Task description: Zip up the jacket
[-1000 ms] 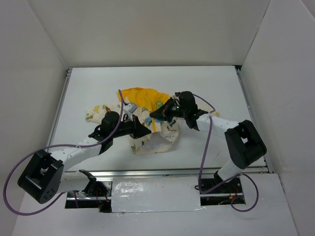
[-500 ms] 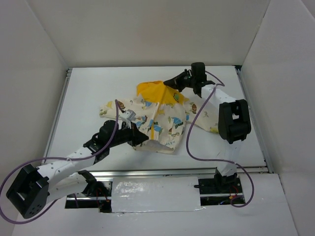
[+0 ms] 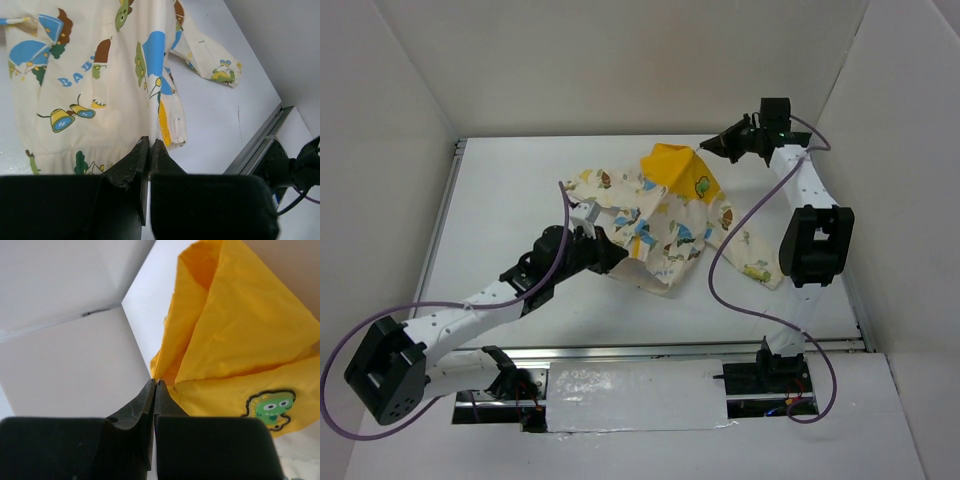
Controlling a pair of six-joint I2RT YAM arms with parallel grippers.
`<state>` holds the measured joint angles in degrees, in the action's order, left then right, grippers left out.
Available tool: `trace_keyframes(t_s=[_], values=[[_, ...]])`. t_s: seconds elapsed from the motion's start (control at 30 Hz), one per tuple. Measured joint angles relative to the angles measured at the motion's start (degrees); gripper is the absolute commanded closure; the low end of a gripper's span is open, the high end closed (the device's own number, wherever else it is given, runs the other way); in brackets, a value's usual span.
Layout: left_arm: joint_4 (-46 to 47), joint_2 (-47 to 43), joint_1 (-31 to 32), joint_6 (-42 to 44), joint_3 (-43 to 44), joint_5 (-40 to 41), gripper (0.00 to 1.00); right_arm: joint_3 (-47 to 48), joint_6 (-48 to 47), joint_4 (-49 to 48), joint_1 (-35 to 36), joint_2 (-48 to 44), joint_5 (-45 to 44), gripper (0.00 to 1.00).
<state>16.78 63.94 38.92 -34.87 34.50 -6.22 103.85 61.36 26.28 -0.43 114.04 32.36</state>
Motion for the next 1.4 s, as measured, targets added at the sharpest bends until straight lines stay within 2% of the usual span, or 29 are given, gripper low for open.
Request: trace_keyframes(t_s=[0.03,0.07,0.1,0.13,0.17,0.2,0.33,0.47,0.6,0.67,0.8,0.93,1.07,1.2,1.4], values=[[-0.85,1.64,0.15,-0.02,1.92,0.33,0.6,0.44,-0.98,0.04,-0.44,-0.26,-0.94,0.97],[-1.7,2.62,0.26,0.11,3.32,0.85,0.36,0.83,-1.55,0.07,-0.61,-0.35,-1.51,0.87],[-3.87,3.58,0.42,-0.15,5.16,1.36,0.01,1.57,-2.38,-0.44,-0.81,-0.35,-3.26,0.61],[-6.43,3.98,0.68,-0.61,6.34,1.97,0.01,2.58,-2.86,-1.4,-1.29,-0.33,-5.16,0.44],[-9.38,4.11,0.94,-1.68,7.3,3.13,0.01,3.37,-3.43,-2.51,-2.03,-0.33,-6.82,0.16],[-11.85,4.13,1.09,-2.19,8.04,4.52,0.01,4.33,-4.09,-3.32,-2.93,-0.39,-8.15,0.01],[-22.73,4.13,1.4,-4.48,11.78,11.93,0.01,9.49,-7.43,-4.37,-5.95,-0.57,-11.61,0.0],[-34.67,4.35,0.39,-7.02,19.54,20.98,0.01,15.47,-10.93,-0.98,-6.27,-1.6,-13.75,0.0],[-41.92,4.0,-6.14,-8.85,27.98,24.94,0.01,16.02,-18.03,6.29,-4.81,-8.87,-16.11,0.0],[-44.11,2.73,-11.76,-9.14,30.27,25.18,0.01,10.84,-22.34,7.89,-2.8,-17.38,-18.38,0.0],[-50.71,-1.51,-21.46,-8.61,35.06,25.73,0.01,-5.4,-29.73,9.38,4.79,-40.44,-20.92,0.0],[-56.94,-4.7,-24.22,-6.32,42.69,28.09,0.01,-19.04,-34.25,10.88,10.51,-60.83,-22.71,0.0],[-61.37,-10.43,-24.44,-4.35,44.11,32.54,0.01,-30.86,-35.98,13.4,16.24,-75.84,-30.36,0.0],[-65.55,-18.97,-24.5,-3.48,41.09,36.37,0.01,-34.05,-36.46,20.41,18.32,-85.44,-35.23,0.0],[-70.71,-29.35,-24.5,-2.49,37.03,40.54,0.01,-31.47,-37.27,27.3,18.45,-93.85,-39.54,0.0]])
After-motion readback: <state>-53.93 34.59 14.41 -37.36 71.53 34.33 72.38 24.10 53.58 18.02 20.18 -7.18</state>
